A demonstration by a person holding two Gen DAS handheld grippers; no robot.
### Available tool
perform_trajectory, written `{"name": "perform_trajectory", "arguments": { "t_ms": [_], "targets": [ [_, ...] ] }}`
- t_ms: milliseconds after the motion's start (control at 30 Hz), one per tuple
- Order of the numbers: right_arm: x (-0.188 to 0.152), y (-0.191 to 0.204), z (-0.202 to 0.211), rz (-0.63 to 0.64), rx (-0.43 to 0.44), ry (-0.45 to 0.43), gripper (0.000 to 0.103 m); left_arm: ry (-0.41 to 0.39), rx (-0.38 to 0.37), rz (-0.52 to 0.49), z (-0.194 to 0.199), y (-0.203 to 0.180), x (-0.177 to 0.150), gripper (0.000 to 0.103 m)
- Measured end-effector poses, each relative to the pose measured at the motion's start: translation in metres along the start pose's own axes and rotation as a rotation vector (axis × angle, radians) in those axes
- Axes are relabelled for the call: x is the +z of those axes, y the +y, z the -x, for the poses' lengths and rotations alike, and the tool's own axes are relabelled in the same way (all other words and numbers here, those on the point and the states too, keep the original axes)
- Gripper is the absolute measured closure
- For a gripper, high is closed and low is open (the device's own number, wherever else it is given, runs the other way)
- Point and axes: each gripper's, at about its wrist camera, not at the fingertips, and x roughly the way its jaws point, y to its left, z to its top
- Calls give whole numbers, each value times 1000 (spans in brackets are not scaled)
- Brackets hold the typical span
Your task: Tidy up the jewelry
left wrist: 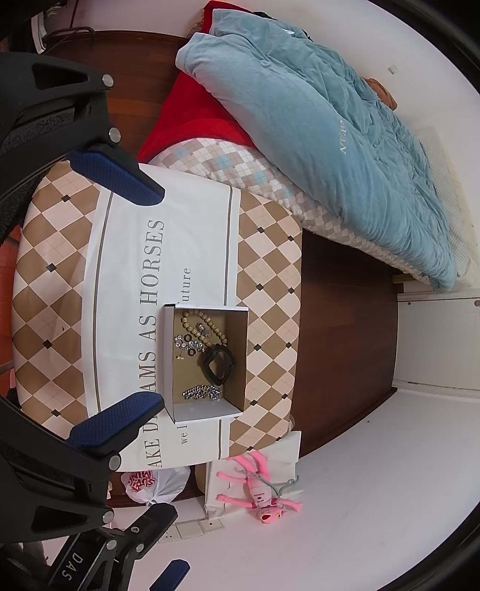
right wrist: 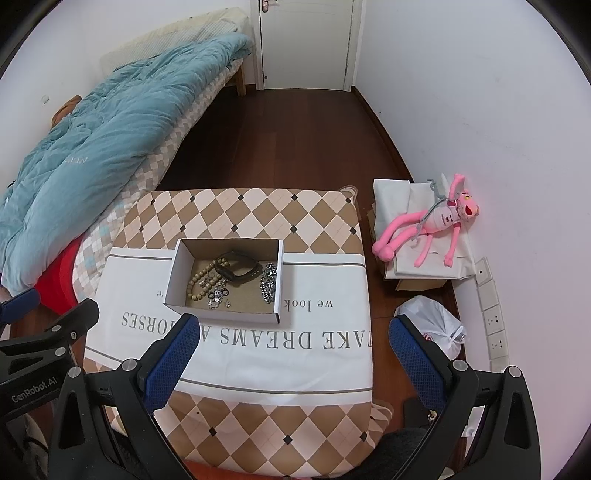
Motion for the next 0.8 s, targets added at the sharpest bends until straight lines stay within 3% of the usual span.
{"name": "perform_trajectory", "arguments": {
  "t_ms": [800],
  "targets": [
    [-2,6,0,5,7,7,0,-3,4,3,2,3,-1,0]
  ]
}}
